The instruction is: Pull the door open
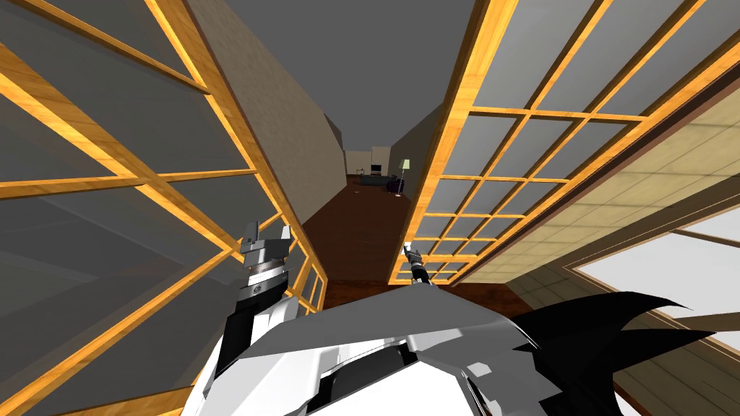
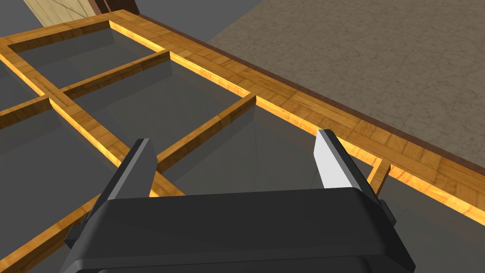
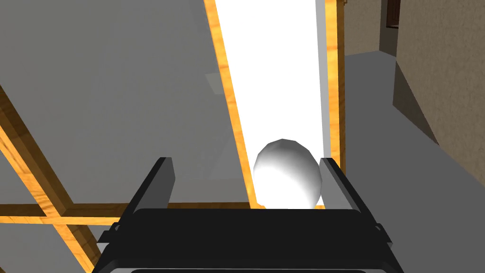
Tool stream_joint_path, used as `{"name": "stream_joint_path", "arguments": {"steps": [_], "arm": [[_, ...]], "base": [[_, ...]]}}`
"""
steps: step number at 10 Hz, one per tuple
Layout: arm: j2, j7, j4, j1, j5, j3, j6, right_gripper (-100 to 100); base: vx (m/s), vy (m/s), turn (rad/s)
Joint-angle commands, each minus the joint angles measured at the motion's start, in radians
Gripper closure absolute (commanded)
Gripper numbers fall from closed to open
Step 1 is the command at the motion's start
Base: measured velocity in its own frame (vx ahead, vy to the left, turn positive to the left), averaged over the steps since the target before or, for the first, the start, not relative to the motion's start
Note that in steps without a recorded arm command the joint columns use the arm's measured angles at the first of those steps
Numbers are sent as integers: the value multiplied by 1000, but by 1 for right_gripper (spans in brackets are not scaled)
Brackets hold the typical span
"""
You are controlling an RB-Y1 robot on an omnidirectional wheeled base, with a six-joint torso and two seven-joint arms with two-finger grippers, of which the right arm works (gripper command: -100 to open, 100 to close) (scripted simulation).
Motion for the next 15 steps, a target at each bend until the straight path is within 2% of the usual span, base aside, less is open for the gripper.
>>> {"name": "stream_joint_path", "arguments": {"steps": [1, 2, 6, 7, 8, 9, 13, 15], "arm": [[6, 5, -40, 43, -13, -16, 50, 100], [6, 5, -40, 43, -13, -16, 58, 100], [6, 5, -40, 43, -13, -16, 58, 100], [4, -4, -39, 44, -58, -20, 97, 100], [4, -4, -39, 44, -71, -20, 94, 100], [4, -4, -39, 44, -71, -20, 108, 100], [4, -4, -39, 38, -71, -20, 108, 100], [4, -4, -39, 44, -71, -20, 108, 100]], "base": [[1, 5, -15], [5, 0, -13], [-5, 1, -2], [-8, 2, 18], [-16, 14, 34], [-12, 11, -11], [3, -3, -2], [3, -4, -16]]}}
